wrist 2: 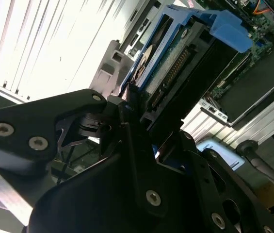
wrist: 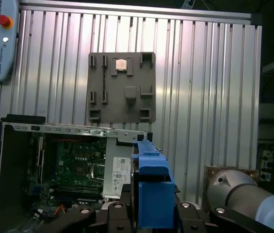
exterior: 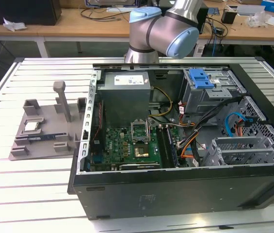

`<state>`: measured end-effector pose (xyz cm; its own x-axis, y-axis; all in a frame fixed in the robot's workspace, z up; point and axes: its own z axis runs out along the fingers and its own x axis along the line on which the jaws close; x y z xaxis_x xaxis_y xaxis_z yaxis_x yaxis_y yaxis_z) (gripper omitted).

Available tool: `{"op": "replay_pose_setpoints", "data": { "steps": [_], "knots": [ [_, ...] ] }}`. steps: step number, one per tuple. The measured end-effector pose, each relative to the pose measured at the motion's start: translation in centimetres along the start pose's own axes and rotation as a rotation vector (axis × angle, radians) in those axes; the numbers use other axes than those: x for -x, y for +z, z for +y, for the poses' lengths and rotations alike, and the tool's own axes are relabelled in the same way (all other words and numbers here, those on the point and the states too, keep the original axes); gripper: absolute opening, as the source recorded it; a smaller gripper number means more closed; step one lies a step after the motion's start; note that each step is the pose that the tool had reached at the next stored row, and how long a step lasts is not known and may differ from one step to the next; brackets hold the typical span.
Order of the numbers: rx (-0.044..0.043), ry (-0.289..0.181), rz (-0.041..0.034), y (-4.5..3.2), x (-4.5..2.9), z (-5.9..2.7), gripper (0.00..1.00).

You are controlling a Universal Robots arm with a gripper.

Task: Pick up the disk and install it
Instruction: 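Pick up the disk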

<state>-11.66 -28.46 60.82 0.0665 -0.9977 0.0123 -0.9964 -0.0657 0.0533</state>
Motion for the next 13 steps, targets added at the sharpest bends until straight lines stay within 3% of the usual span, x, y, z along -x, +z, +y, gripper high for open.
{"op": "replay_pose_setpoints", "data": {
  "steps": [13],
  "knots": [
    [0.0, 0.0, 0.0023, 2.1, -0.14, -2.68, 0.37]
  ]
}}
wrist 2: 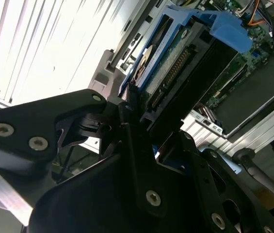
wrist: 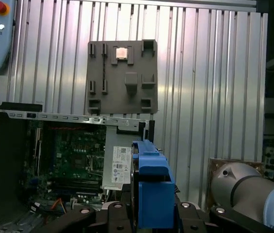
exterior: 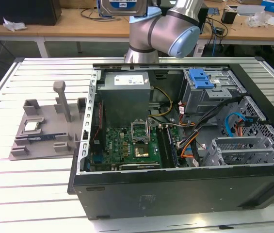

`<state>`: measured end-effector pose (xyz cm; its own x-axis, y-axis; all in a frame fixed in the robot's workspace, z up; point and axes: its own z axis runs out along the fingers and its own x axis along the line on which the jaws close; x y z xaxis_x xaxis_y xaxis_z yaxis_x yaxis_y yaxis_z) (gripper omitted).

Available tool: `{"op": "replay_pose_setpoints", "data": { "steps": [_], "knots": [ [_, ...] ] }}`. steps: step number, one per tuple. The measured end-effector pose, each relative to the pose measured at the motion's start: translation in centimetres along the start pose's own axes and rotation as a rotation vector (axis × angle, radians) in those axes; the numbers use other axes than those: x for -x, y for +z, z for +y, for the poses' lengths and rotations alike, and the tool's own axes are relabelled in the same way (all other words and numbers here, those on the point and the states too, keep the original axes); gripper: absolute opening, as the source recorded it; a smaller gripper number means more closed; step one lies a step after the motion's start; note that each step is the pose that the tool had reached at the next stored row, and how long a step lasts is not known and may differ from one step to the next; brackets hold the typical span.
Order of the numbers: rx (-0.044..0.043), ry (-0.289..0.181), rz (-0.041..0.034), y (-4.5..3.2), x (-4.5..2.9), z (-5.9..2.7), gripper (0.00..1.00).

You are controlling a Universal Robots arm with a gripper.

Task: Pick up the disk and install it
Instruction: 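Pick up the disk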

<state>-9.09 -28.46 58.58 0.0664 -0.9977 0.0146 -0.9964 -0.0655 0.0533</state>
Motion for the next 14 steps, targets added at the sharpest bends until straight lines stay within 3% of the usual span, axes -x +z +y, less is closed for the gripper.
{"op": "replay_pose_setpoints", "data": {
  "steps": [7, 14],
  "knots": [
    [0.0002, 0.0, 0.0012, 1.36, -0.09, -1.81, 0.37],
    [0.0001, 0.0, 0.0018, 2.29, -0.15, -2.95, 0.37]
  ]
}}
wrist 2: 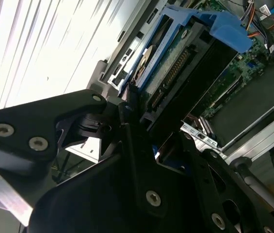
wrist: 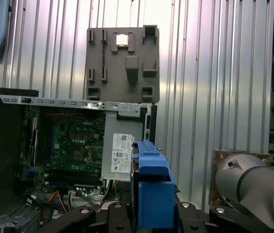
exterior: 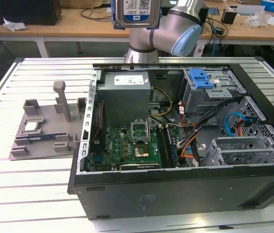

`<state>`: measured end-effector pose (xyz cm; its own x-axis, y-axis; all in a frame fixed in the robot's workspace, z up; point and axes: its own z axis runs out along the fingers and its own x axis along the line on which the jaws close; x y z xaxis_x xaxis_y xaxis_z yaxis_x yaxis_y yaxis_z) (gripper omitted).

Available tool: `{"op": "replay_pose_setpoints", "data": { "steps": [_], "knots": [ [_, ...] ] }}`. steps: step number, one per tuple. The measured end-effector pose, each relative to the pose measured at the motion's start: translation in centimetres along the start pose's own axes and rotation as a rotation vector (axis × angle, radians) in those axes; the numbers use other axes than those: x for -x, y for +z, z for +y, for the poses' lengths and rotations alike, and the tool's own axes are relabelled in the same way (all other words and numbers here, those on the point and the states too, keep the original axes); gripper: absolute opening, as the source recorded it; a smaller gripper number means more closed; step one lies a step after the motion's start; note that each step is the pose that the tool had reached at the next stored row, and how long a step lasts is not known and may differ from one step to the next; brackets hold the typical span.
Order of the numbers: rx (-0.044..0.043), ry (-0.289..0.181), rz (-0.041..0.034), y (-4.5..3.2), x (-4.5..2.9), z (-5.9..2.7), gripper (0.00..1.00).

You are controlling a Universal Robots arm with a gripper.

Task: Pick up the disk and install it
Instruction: 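Pick up the disk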

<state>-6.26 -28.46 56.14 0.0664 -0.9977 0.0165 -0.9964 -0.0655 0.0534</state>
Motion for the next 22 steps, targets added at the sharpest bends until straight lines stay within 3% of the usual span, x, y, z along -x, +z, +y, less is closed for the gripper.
{"op": "replay_pose_setpoints", "data": {
  "steps": [12, 17, 22],
  "knots": [
    [0.0002, 0.0, 0.0013, 1.79, -0.1, -2.0, 0.37],
    [0.0002, 0.0, 0.0018, 2.82, -0.15, -3.15, 0.37],
    [0.0001, 0.0, 0.0018, 3.71, -0.27, -3.75, 0.37]
  ]
}}
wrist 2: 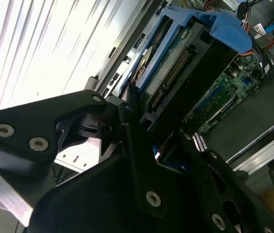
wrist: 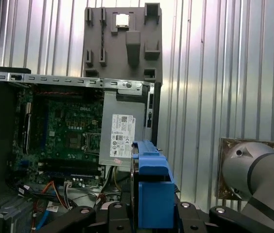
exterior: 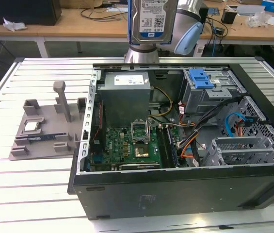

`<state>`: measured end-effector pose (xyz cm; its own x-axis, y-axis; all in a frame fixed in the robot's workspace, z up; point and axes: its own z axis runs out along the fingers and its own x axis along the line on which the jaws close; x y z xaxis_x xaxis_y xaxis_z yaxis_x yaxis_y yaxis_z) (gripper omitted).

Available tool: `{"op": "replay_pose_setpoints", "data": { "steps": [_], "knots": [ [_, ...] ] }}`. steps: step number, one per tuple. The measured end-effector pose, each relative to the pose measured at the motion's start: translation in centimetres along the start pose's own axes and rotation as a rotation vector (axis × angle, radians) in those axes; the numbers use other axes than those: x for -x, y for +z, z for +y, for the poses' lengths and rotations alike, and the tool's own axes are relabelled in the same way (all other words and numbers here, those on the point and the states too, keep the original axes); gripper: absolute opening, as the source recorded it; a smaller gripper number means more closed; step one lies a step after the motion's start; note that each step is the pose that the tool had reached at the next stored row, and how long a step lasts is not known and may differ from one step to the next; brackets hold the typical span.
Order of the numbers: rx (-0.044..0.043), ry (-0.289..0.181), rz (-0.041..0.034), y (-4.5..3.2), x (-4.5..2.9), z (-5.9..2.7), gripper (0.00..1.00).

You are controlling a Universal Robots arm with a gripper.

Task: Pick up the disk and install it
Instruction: 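Pick up the disk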

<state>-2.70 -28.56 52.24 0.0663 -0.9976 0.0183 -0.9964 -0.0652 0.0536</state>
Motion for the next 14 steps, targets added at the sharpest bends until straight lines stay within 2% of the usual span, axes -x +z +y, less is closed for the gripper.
{"op": "replay_pose_setpoints", "data": {
  "steps": [1, 2, 3, 5, 7, 11, 14],
  "knots": [
    [0.0002, 0.0, 0.0002, 0.2, -0.31, -0.06, 0.37],
    [-0.0002, 0.0, -0.004, 0.33, -0.94, -0.09, 0.37],
    [-0.0008, -0.001, -0.0137, 0.35, -1.29, -0.09, 0.37],
    [-0.0028, -0.002, -0.0428, 0.36, -1.85, -0.11, 0.37],
    [-0.004, -0.003, -0.0611, 0.39, -2.38, -0.11, 0.37],
    [-0.0039, -0.003, -0.0613, 0.48, -2.97, -0.3, 0.37],
    [-0.0032, -0.003, -0.0537, 0.54, -3.41, -0.46, 0.37]
  ]
}}
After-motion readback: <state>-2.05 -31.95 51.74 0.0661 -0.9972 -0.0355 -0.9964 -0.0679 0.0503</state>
